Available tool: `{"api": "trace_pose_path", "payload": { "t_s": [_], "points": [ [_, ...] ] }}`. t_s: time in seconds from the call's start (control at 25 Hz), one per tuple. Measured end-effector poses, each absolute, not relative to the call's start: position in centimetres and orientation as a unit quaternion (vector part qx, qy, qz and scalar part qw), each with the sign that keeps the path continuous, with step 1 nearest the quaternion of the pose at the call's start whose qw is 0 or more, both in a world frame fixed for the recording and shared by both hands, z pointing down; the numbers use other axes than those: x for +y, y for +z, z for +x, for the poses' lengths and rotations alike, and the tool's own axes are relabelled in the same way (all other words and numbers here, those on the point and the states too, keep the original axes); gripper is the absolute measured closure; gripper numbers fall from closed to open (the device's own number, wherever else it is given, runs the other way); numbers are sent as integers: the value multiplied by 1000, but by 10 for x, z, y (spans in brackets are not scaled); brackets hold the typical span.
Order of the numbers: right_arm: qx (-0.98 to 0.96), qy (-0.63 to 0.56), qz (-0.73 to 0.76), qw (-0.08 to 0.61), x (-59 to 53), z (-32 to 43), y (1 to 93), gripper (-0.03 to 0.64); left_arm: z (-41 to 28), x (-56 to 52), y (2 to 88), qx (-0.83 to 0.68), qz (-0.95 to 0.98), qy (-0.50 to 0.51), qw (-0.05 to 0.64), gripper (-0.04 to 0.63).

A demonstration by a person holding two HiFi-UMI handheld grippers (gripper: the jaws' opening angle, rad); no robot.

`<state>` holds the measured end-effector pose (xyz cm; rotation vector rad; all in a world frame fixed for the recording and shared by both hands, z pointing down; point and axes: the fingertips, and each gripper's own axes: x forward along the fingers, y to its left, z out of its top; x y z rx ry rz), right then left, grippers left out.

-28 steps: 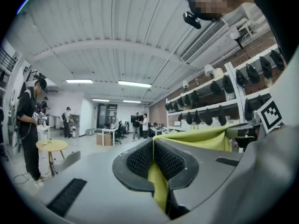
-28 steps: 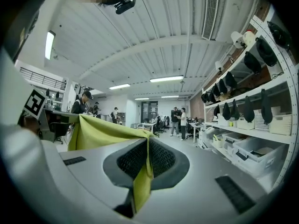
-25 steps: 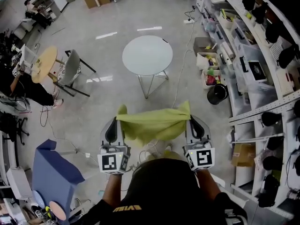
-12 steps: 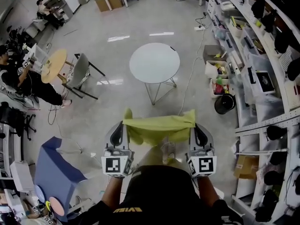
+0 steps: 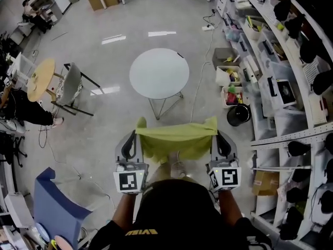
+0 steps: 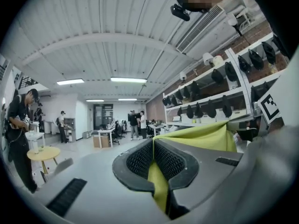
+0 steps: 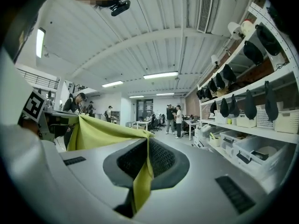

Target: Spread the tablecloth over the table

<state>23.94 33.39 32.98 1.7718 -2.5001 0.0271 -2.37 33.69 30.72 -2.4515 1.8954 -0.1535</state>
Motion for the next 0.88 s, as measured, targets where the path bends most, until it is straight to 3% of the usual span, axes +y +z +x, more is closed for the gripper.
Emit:
{"api": "trace_pose_path", "payload": {
  "t_s": [0.16,0.4,0.56,0.88],
  "points": [
    [-808,4,587,55,281,212,321,606,-52,279,308,592,-806,-19,-6,573],
    [-795,-39,601,63,210,171,288,606,-94,216,291,582,-813,18,-2,572],
    [-785,-42,616,54,182,144,275,606,-120,184,280,569,-821,19,37,572],
    [-787,-38,612,62,116,118,284,606,-145,117,289,579,-815,18,22,572]
  ]
}}
